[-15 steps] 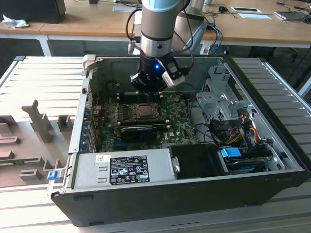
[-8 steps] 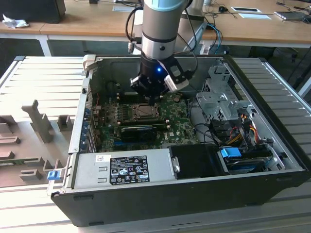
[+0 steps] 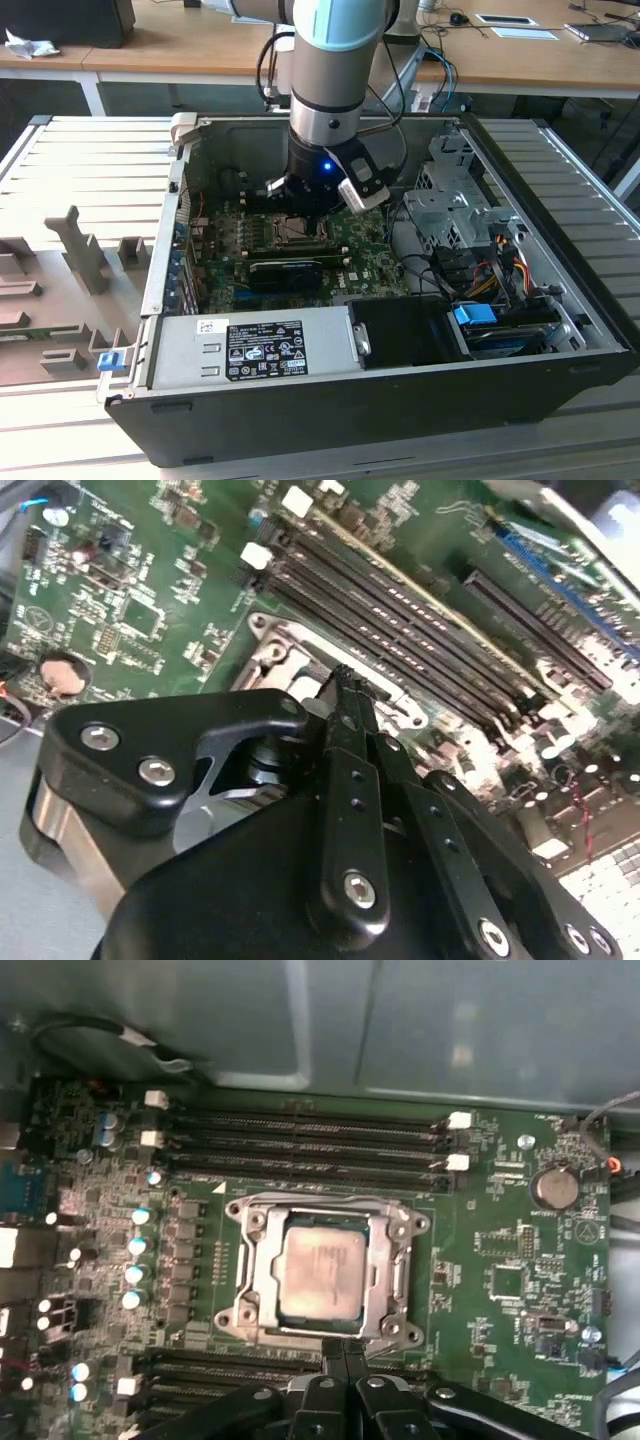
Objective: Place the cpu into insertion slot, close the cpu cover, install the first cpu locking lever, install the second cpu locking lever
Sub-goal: 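Install the second cpu locking lever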
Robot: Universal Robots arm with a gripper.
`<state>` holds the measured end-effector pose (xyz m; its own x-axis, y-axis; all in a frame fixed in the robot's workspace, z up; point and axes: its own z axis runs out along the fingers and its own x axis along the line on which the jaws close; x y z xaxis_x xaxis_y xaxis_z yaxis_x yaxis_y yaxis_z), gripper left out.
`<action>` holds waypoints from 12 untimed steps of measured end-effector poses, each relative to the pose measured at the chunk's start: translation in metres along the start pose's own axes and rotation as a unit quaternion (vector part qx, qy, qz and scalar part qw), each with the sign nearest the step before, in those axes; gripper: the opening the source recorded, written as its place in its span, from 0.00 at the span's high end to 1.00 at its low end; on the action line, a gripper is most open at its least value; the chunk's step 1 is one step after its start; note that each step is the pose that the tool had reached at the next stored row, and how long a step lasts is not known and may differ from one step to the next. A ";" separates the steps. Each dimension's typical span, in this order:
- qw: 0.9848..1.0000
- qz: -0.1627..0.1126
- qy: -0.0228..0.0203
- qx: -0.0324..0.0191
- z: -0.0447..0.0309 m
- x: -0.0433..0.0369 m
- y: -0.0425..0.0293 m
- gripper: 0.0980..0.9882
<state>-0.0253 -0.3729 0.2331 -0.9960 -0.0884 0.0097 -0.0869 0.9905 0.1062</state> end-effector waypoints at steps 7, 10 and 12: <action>1.000 -0.002 0.000 -0.003 0.0014 0.0247 -0.0048 0.99; 1.000 -0.003 -0.001 -0.010 0.0045 0.0291 -0.0048 0.99; 1.000 -0.005 -0.001 -0.014 0.0074 0.0322 -0.0049 0.99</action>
<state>-0.0571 -0.3798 0.2256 -0.9951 -0.0987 0.0070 -0.0969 0.9861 0.1348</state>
